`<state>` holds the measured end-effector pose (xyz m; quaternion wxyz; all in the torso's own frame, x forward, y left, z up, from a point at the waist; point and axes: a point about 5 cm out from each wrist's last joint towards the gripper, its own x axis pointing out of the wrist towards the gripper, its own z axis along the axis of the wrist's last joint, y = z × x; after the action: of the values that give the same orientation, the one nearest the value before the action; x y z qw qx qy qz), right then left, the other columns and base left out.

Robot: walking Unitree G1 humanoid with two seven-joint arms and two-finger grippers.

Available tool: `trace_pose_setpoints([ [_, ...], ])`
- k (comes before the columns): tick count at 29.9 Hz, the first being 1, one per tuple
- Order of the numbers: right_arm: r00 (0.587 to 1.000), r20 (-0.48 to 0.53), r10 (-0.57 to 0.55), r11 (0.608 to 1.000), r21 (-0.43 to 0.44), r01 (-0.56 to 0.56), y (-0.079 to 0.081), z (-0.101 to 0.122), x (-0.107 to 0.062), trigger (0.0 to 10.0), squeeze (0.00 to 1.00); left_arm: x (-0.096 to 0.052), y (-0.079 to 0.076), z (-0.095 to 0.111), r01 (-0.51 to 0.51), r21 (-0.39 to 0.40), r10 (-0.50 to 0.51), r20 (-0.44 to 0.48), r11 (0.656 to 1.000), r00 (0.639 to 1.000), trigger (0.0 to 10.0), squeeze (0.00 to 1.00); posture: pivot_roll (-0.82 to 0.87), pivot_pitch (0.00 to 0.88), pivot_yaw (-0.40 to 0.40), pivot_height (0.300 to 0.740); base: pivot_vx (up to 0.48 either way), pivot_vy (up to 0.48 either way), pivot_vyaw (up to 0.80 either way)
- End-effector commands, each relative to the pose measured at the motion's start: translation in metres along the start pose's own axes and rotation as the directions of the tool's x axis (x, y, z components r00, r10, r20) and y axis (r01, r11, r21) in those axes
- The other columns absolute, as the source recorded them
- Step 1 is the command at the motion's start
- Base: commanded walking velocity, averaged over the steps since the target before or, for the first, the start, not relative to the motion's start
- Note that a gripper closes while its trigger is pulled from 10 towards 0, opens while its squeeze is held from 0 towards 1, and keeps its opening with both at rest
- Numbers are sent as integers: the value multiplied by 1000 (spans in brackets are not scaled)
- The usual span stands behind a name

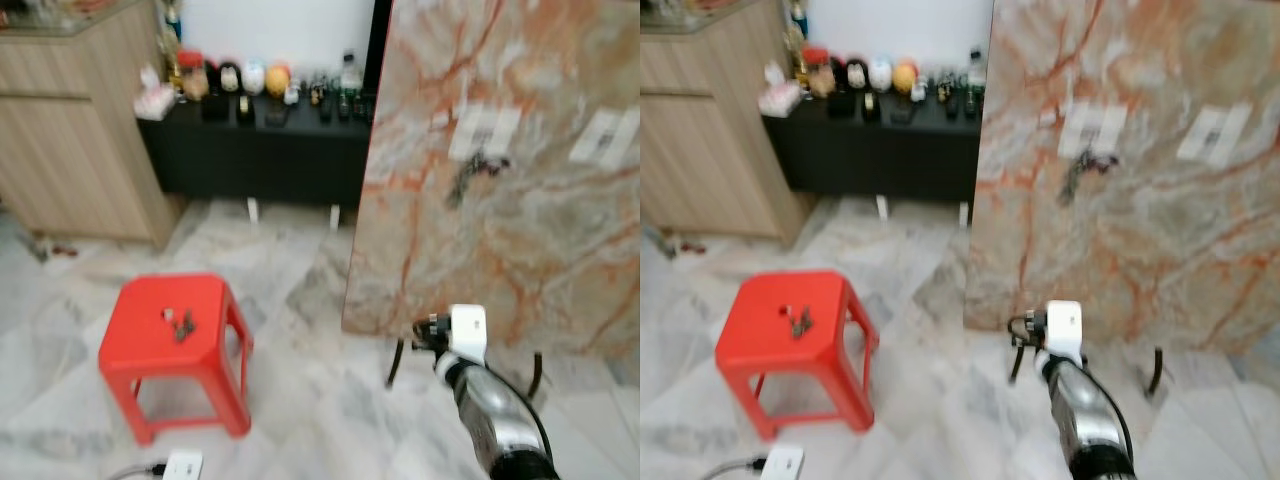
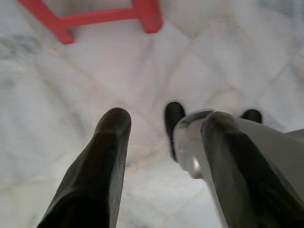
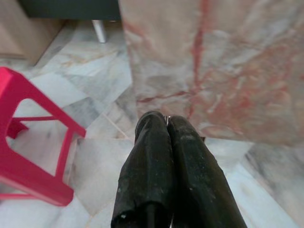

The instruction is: Hang keys on a hook

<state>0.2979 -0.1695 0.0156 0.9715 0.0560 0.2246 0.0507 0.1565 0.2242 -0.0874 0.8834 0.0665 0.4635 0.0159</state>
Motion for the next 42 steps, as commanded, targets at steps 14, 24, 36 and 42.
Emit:
trace_pose_setpoints([
  [14,998,-32,50,979,-194,-56,-15,33,9,10000,0,-2,42,77,-200,250,109,336,947,936,10000,0,58,0,-66,740,0,0,0],
  [24,915,-140,378,817,-414,-401,6,41,4,10000,0,-15,32,150,-264,335,9,604,904,797,10000,0,53,0,-57,740,0,0,0],
  [36,435,-459,775,98,-593,-800,57,71,-32,10000,0,-61,-20,226,170,620,-604,605,766,518,10000,0,53,0,-62,740,0,0,0],
  [42,275,-617,738,-148,-545,-825,72,67,-45,10000,0,-82,-33,234,373,687,-774,476,623,416,10000,0,66,0,-74,740,0,0,0],
])
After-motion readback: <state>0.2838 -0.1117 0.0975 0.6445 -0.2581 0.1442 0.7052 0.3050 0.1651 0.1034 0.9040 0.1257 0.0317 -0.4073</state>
